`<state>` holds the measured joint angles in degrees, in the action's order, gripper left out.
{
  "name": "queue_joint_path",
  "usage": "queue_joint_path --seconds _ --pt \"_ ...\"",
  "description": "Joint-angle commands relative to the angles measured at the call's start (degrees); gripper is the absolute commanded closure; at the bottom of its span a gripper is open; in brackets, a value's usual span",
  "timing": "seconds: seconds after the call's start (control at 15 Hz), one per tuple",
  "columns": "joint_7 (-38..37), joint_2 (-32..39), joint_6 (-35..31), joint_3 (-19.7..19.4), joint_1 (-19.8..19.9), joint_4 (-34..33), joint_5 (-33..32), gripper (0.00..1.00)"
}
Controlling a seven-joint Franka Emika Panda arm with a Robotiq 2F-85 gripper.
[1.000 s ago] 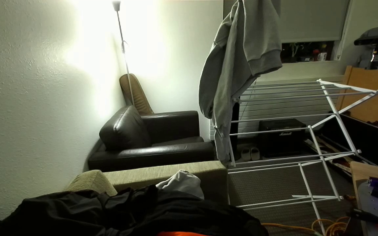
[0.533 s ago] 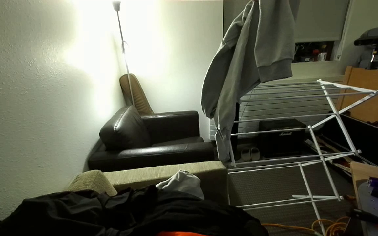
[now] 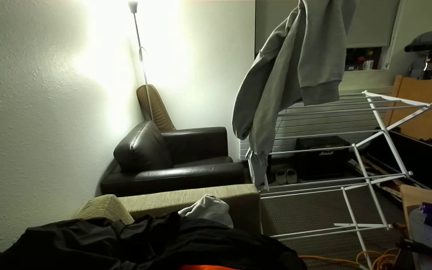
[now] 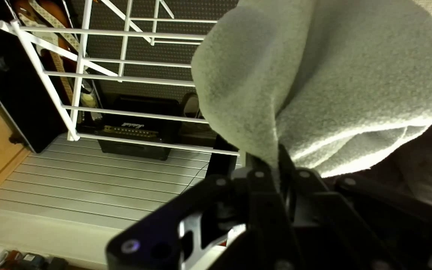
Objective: Put the white jersey on the cloth hanger
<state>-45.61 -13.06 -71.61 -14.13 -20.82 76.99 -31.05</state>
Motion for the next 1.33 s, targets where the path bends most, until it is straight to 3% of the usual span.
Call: queue_joint_path --seconds 0.0,0.07,0.4,0.73,1.27 --pt "-3.87 -4.57 -7.57 0.60 -0.22 7.17 -1.41 0.97" --pt "-3.06 -4.26 -10.93 7.19 9.02 8.07 1.01 0.97" --pt "-5.90 -5.05 -21.35 12.30 17.37 12.33 1.54 0.97" --pt "-9.13 -3.94 -21.90 15.28 21.29 13.05 2.00 0.97" --pt "-12.39 -3.23 -19.79 17.44 23.15 12.20 1.00 0.97"
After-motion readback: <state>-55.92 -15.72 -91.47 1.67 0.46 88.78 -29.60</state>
